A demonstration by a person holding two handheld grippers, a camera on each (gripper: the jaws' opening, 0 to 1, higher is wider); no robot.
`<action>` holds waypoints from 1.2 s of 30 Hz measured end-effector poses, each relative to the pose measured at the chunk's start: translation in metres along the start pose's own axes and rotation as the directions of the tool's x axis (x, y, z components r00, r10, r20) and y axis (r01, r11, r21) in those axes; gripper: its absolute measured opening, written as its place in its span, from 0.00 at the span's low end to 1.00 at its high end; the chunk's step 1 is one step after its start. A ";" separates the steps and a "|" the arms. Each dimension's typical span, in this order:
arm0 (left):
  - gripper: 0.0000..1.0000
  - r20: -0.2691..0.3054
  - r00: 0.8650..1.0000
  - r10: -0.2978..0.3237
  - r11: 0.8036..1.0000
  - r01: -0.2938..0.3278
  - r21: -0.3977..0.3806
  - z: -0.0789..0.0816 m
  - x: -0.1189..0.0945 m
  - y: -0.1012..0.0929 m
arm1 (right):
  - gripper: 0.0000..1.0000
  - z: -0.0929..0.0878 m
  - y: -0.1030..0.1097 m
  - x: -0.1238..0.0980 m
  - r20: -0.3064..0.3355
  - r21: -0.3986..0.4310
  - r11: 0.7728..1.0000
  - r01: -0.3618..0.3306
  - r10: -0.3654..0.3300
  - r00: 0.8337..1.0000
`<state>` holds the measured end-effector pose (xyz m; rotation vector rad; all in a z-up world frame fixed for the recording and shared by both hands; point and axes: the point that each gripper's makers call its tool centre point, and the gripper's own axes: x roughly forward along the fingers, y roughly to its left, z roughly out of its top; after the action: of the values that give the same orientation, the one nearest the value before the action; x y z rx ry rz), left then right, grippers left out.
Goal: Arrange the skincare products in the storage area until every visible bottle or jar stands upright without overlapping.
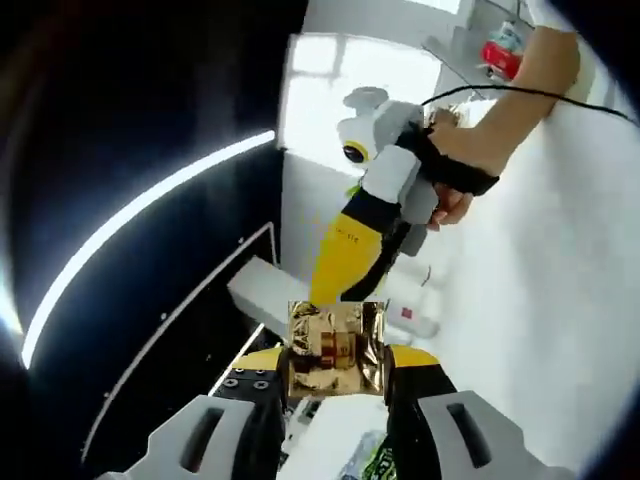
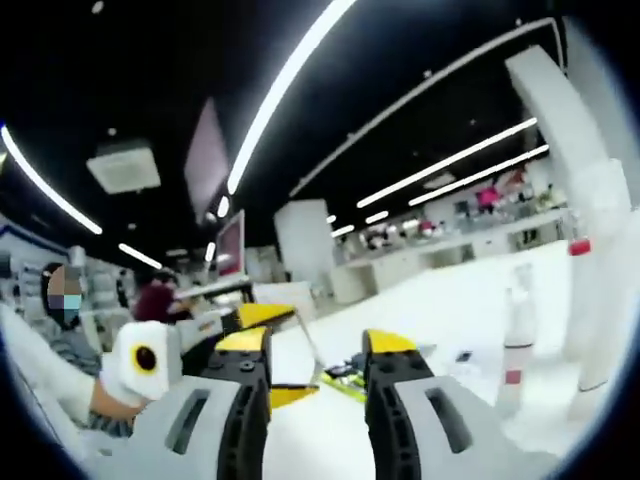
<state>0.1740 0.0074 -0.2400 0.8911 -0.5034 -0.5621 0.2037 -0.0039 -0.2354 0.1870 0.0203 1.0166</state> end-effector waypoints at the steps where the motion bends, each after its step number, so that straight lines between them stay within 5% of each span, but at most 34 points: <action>1: 0.38 0.010 1.000 -0.008 1.000 0.008 -0.006 0.002 -0.001 -0.001 | 0.28 -0.004 0.003 0.000 -0.015 0.006 1.000 -0.001 0.001 1.000; 7: 0.39 0.001 0.999 -0.038 0.998 0.038 -0.052 -0.001 0.001 -0.011 | 0.03 -0.018 0.004 0.002 -0.074 0.016 1.000 0.012 -0.010 0.997; 12: 0.40 0.002 1.000 -0.018 1.000 0.018 -0.020 -0.012 0.010 -0.004 | 0.00 -0.016 -0.004 0.004 -0.059 0.033 0.999 0.014 -0.012 0.998; 18: 0.40 0.042 0.999 -0.021 0.985 0.028 -0.168 -0.013 0.007 0.002 | 0.00 0.002 -0.013 -0.004 0.020 0.078 0.997 0.028 -0.030 0.999; 20: 0.43 0.060 0.998 -0.028 0.961 0.043 -0.273 -0.009 0.006 0.004 | 0.00 0.014 -0.014 -0.009 0.081 0.117 0.993 -0.002 -0.007 0.997; 26: 0.47 0.088 0.993 -0.074 0.812 0.111 -0.574 -0.013 0.005 0.011 | 0.00 0.025 -0.013 -0.013 0.136 0.162 0.986 -0.040 0.018 0.991; 27: 0.48 0.107 0.991 -0.079 0.756 0.129 -0.642 -0.013 0.004 0.015 | 0.00 0.026 -0.013 -0.013 0.141 0.173 0.984 -0.045 0.021 0.990; 28: 0.48 0.121 0.990 -0.075 0.678 0.140 -0.722 -0.015 0.004 0.022 | 0.00 0.025 -0.013 -0.013 0.142 0.185 0.982 -0.048 0.021 0.990; 29: 0.48 0.121 0.990 -0.078 0.662 0.142 -0.736 -0.017 0.004 0.023 | 0.00 0.025 -0.013 -0.013 0.142 0.186 0.981 -0.048 0.021 0.990; 31: 0.50 0.125 0.988 -0.092 0.566 0.155 -0.810 -0.025 0.005 0.029 | 0.00 0.025 -0.015 -0.014 0.143 0.203 0.978 -0.050 0.022 0.990; 34: 0.54 0.161 0.983 -0.094 0.460 0.186 -0.868 -0.027 0.005 0.035 | 0.00 0.025 -0.014 -0.013 0.150 0.223 0.973 -0.066 0.032 0.988; 36: 0.59 0.178 0.978 -0.105 0.417 0.206 -0.885 -0.027 0.006 0.034 | 0.00 0.025 -0.014 -0.012 0.153 0.232 0.970 -0.070 0.035 0.988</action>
<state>0.2038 0.0366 -0.2254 -0.1674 -0.1229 -0.9279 0.2120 -0.0249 -0.2144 0.4829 0.0018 1.0502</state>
